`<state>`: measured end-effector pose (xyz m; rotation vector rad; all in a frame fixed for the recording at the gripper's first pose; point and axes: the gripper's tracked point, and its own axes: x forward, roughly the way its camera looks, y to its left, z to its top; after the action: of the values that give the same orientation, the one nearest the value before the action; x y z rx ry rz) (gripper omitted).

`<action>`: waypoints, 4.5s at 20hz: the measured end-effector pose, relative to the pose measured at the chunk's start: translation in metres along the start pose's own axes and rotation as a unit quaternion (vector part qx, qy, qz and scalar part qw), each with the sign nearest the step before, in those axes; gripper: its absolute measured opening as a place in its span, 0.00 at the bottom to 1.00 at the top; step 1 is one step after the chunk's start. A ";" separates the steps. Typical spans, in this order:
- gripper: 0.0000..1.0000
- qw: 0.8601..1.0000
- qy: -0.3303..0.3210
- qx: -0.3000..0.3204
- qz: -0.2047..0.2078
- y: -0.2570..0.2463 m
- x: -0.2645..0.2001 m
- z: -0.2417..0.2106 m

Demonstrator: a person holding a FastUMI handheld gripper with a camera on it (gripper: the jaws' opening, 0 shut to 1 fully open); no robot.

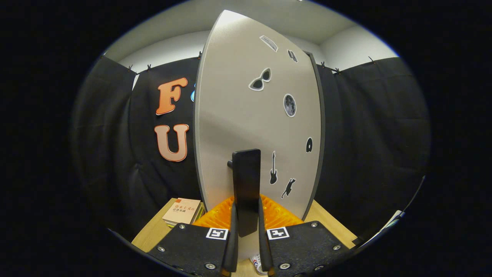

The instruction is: Open the shoe cabinet door, grab the shoes and put them into the shoe cabinet, then close the shoe cabinet door.

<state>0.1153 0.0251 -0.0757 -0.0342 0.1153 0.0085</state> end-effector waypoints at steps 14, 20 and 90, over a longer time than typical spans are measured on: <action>0.22 0.995 -0.010 0.007 0.099 -0.064 -0.032 -0.007; 0.22 0.994 -0.020 0.016 0.109 -0.090 -0.043 -0.009; 0.27 0.973 0.204 0.077 0.079 -0.059 -0.037 -0.268</action>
<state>0.0480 -0.0430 -0.3353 0.1301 0.5302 0.1517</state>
